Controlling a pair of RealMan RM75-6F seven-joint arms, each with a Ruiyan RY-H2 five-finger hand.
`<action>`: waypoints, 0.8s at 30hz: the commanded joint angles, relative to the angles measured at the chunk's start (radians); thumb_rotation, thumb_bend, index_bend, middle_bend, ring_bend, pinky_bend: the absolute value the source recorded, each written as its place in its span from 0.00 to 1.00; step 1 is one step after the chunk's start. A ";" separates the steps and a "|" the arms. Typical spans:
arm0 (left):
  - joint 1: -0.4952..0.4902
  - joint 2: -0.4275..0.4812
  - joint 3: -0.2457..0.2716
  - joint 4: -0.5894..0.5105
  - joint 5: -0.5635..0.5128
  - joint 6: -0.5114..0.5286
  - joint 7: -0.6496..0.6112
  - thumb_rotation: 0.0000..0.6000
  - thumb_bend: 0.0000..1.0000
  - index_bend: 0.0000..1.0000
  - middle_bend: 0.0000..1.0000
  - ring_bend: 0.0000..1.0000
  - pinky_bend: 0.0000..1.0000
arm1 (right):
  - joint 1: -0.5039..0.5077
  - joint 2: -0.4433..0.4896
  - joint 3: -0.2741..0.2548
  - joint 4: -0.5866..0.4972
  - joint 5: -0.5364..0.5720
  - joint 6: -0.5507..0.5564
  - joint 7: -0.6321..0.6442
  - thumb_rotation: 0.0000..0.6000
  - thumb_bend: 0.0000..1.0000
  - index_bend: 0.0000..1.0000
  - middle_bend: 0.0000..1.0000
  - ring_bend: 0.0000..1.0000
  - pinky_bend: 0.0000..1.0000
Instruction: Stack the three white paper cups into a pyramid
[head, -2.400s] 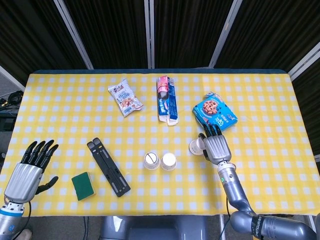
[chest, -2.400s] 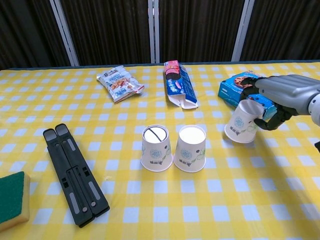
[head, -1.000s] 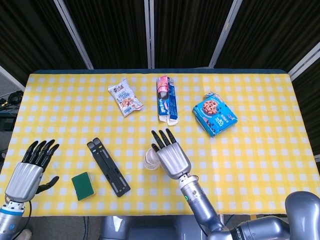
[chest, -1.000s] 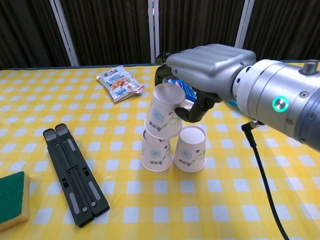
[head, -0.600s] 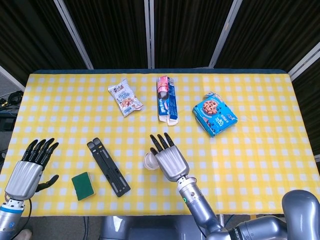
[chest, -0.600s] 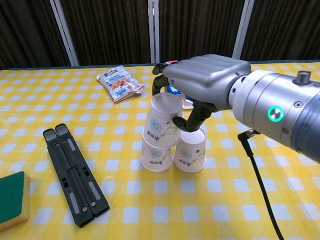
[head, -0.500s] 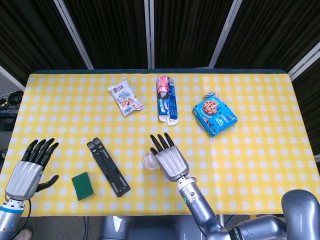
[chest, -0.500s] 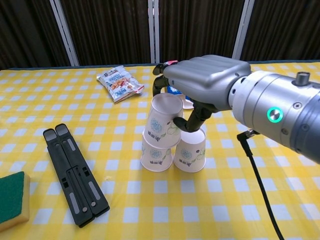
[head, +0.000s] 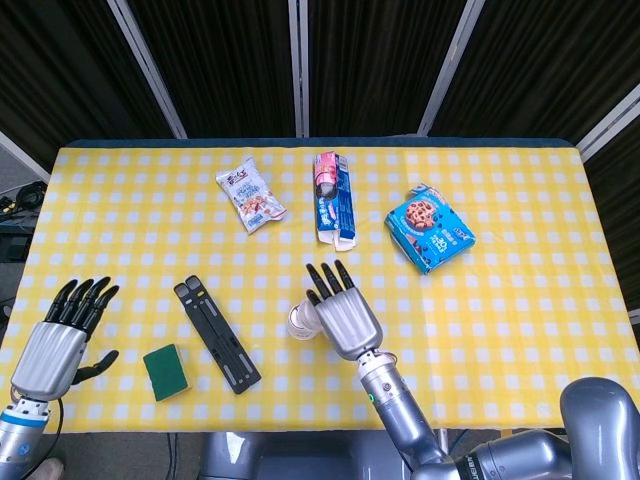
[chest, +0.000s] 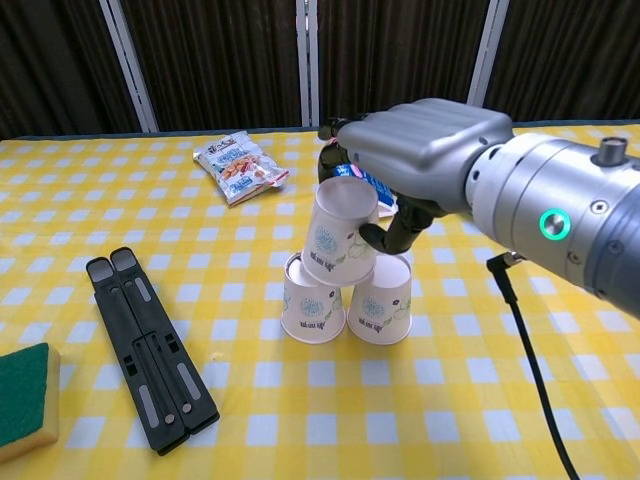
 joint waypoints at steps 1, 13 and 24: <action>0.000 0.002 0.000 -0.001 0.001 -0.002 -0.005 1.00 0.21 0.00 0.00 0.00 0.00 | 0.003 0.002 -0.001 -0.008 0.019 0.007 -0.012 1.00 0.37 0.37 0.02 0.00 0.00; 0.001 0.006 -0.005 -0.003 0.000 -0.011 -0.012 1.00 0.21 0.00 0.00 0.00 0.00 | 0.016 0.006 -0.002 -0.029 0.074 0.016 -0.019 1.00 0.34 0.28 0.00 0.00 0.00; 0.003 0.008 -0.007 -0.004 0.001 -0.013 -0.013 1.00 0.21 0.00 0.00 0.00 0.00 | 0.017 0.039 -0.011 -0.077 0.033 0.056 -0.030 1.00 0.27 0.15 0.00 0.00 0.00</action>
